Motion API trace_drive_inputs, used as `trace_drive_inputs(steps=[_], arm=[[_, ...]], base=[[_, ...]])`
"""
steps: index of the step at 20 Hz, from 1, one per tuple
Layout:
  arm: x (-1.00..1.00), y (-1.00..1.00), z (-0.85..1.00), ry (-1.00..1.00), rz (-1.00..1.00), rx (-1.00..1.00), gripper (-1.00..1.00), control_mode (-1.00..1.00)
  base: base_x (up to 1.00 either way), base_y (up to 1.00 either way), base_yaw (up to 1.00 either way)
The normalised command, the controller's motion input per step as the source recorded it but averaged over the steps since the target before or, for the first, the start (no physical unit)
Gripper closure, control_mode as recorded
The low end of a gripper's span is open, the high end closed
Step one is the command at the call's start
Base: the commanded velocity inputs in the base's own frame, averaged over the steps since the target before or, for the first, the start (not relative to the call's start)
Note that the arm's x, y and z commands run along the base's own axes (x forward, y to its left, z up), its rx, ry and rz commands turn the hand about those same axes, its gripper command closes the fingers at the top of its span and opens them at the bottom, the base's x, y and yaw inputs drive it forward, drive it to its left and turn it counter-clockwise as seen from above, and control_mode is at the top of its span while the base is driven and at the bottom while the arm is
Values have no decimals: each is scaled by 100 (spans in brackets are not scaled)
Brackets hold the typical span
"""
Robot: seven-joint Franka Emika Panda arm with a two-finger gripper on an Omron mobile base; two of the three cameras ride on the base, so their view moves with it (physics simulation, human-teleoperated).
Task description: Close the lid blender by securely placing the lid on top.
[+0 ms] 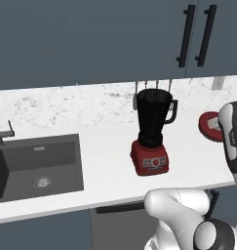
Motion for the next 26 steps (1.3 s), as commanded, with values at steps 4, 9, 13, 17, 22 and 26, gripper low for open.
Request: trace_drive_inputs(steps=[4, 9, 13, 17, 22, 26], arm=[[-16, 29, 59, -20, 5, 0, 100, -100], [-13, 33, 67, -14, 5, 0, 100, -100], [-9, 39, 69, -4, 6, 0, 100, -100], [-9, 42, 65, 0, 7, 0, 100, -100], [-5, 48, 57, 0, 6, 0, 100, -100], [0, 50, 48, 0, 5, 0, 100, -100]], base=[[0, 0, 0], [0, 0, 0], [0, 0, 0], [0, 0, 0], [0, 0, 0], [0, 0, 0]])
